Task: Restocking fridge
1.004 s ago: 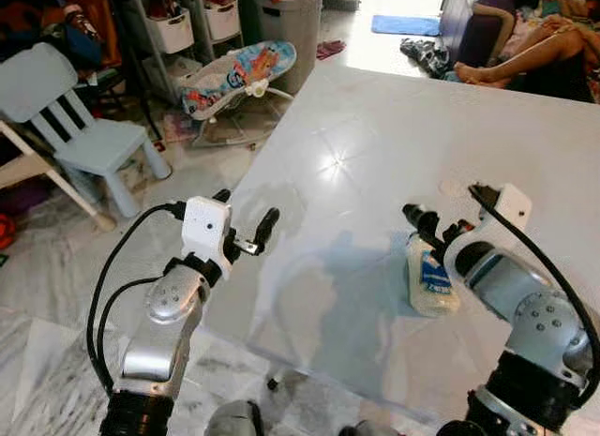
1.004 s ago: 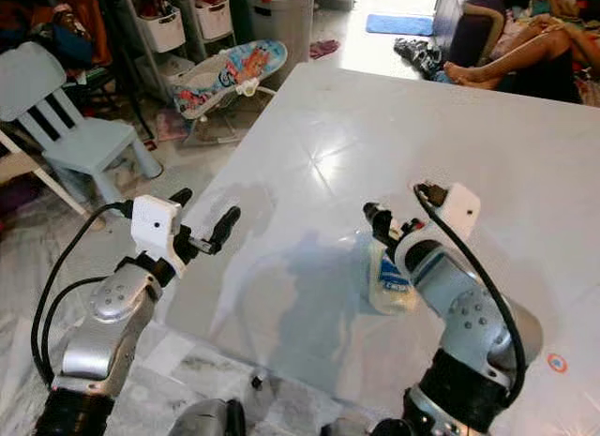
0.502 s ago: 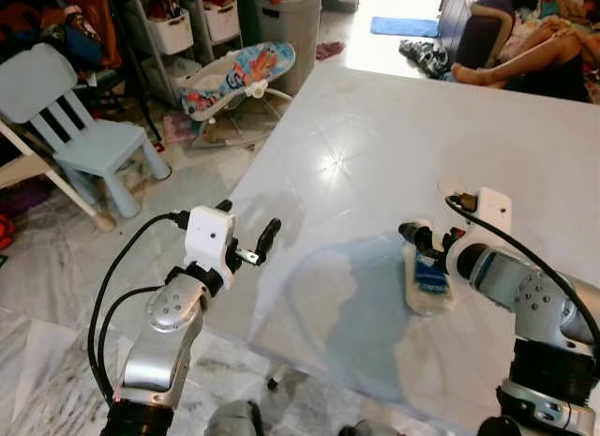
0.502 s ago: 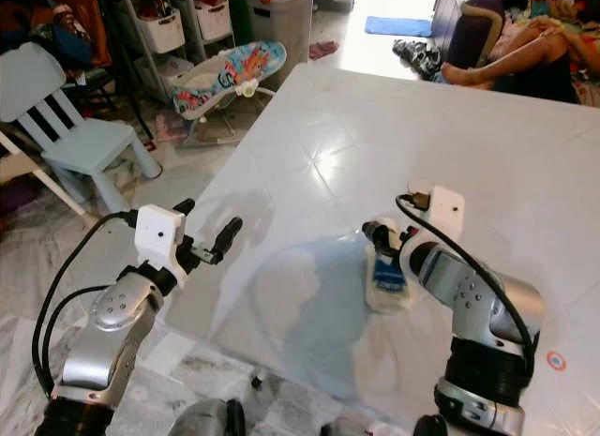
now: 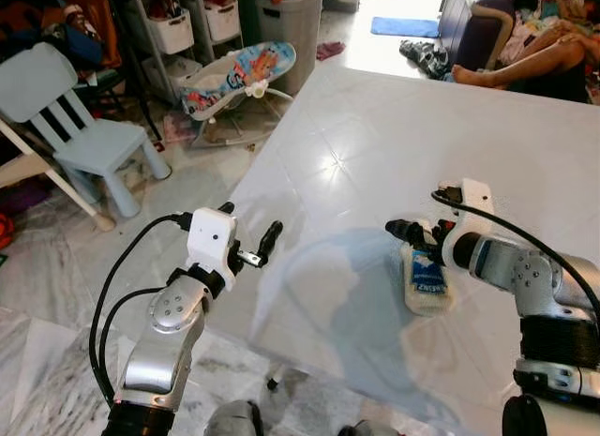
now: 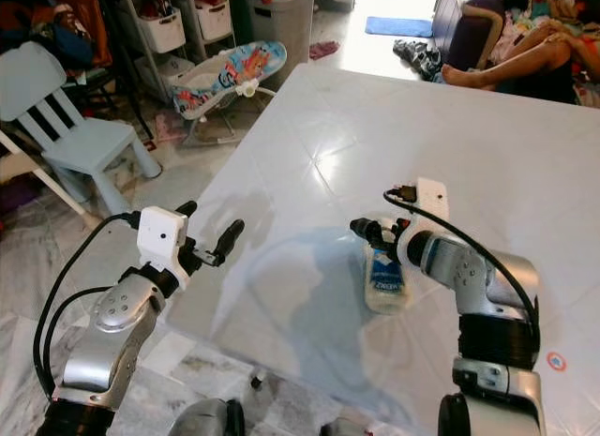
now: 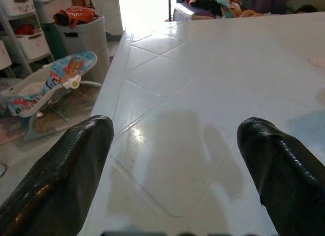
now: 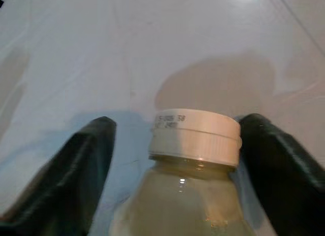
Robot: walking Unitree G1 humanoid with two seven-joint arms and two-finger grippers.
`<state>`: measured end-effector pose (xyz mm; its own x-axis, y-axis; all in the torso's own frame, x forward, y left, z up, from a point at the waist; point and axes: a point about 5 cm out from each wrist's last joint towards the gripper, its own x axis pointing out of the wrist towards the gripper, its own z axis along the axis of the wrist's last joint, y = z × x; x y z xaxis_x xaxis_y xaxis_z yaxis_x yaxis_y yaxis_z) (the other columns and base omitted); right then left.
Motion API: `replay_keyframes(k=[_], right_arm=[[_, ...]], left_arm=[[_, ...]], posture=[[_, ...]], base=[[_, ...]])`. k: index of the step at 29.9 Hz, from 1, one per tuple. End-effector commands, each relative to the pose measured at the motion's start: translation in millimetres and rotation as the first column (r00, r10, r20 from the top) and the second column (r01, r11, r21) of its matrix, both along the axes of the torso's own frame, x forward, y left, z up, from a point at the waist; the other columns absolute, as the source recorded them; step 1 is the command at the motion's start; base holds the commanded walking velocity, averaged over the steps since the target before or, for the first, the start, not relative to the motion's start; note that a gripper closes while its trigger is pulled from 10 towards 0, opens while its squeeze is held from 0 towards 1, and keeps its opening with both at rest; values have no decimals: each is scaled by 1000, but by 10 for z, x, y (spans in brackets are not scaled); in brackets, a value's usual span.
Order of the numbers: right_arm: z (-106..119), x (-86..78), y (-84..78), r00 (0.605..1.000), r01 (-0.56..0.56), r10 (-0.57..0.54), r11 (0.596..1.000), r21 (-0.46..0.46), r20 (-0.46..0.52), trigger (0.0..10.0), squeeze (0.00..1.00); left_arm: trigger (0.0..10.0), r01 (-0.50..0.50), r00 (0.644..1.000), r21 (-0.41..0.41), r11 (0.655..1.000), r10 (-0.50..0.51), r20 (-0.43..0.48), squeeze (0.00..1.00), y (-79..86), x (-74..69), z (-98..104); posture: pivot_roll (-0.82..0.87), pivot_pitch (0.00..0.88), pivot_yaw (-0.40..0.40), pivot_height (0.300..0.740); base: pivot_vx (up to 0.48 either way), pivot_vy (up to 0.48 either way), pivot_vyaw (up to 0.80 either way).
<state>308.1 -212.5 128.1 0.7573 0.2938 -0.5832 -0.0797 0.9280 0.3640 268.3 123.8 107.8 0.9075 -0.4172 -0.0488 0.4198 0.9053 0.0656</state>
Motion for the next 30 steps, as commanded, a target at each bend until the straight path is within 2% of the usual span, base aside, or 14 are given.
replay_keyframes(k=[1, 8, 15, 21, 25, 27, 28, 30], right_arm=[[-41, 21, 24, 1000, -20, 20, 1000, 5, -15, 0, 0], [-121, -9, 41, 998, -38, 40, 998, 45, -53, 0, 0], [-222, -87, 103, 994, -42, 55, 989, 140, -90, 0, 0], [-276, -125, 86, 995, -2, 20, 984, 179, -98, 0, 0], [-278, -121, 49, 996, 29, -13, 984, 175, -92, 0, 0], [-224, -50, -39, 994, 106, -102, 982, 157, -33, 0, 0], [-141, 5, -82, 989, 137, -142, 982, 127, 31, 0, 0], [-24, 66, -91, 980, 146, -158, 985, 97, 125, 0, 0]], left_arm=[[10000, 0, 1000, 11, 1000, 0, 11, 0, 4, -12, 38], [10000, 0, 1000, 14, 1000, 0, 9, 0, 5, -21, 37], [10000, 4, 1000, 16, 1000, -4, 7, 0, -1, -21, 40], [10000, 5, 1000, 16, 1000, -5, 5, 0, -4, -19, 40], [10000, 8, 1000, 16, 1000, -8, 5, 0, -5, -11, 42], [10000, 10, 1000, 15, 1000, -10, 9, 0, -14, -2, 49], [10000, 7, 1000, 12, 1000, -7, 13, 0, -14, 2, 55], [10000, 2, 1000, 9, 1000, -2, 16, 0, -10, 5, 60]], posture=[[-27, 44, 12, 740], [-26, 48, 12, 740], [-23, 49, 10, 740], [-23, 47, 15, 740], [-26, 45, 17, 740], [-26, 42, 18, 740], [-22, 39, 18, 740], [-20, 36, 18, 740]], base=[[0, 0, 0], [0, 0, 0], [0, 0, 0], [0, 0, 0], [0, 0, 0], [0, 0, 0], [0, 0, 0], [0, 0, 0]])
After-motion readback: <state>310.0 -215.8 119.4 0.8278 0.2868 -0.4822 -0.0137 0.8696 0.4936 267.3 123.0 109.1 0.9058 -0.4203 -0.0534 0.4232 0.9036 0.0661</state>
